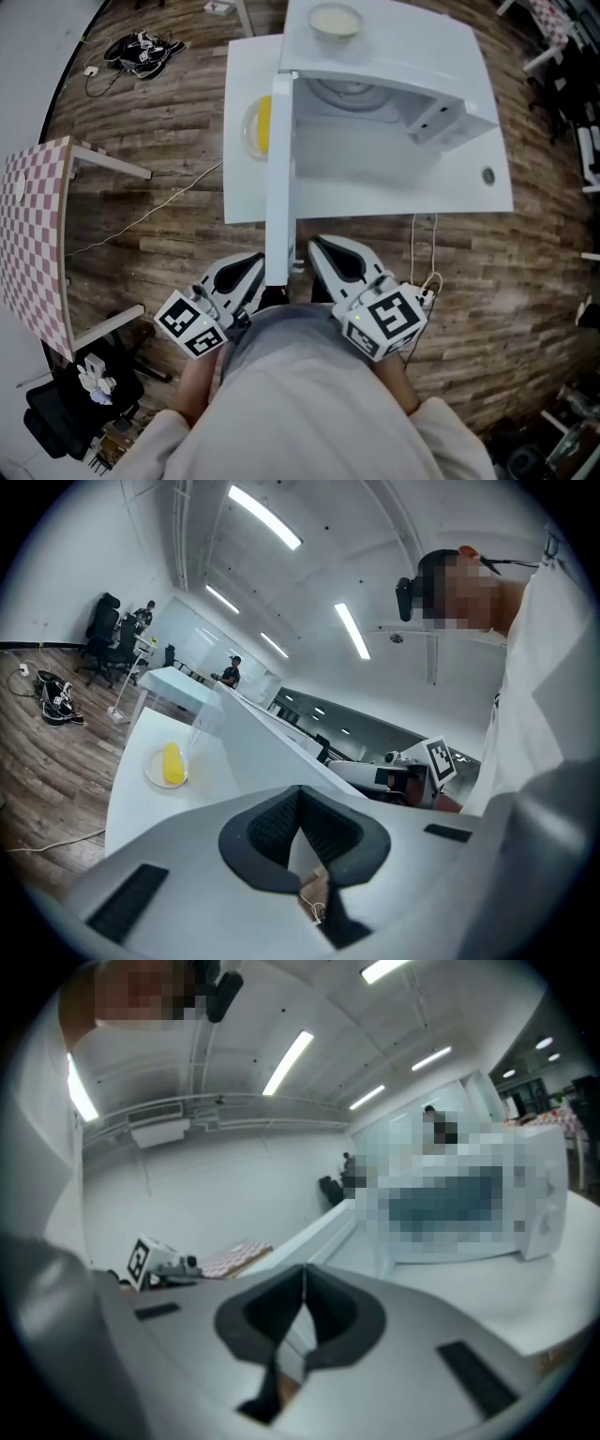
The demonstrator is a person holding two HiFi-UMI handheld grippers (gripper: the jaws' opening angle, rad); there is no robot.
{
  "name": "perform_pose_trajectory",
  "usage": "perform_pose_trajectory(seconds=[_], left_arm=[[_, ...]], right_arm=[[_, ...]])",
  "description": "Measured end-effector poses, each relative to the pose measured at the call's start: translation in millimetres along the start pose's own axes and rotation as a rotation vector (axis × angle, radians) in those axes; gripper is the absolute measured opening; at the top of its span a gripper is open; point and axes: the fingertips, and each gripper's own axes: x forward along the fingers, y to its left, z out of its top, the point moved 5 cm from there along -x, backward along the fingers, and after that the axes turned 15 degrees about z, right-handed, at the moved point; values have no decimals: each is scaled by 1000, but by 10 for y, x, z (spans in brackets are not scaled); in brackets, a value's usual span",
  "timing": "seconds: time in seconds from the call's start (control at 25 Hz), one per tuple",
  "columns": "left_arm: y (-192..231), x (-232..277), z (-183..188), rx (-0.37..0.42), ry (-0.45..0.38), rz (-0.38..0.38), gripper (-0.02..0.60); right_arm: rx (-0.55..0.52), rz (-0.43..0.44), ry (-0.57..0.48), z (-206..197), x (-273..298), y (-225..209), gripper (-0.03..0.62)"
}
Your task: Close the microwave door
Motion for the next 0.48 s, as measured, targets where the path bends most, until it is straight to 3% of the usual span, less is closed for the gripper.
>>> perform_pose_trajectory(seconds=[0.48], left_arm=[[-230,230,-49,-8,5,-47,14]], right_arm=[[-12,45,42,26,-198,-183,23]])
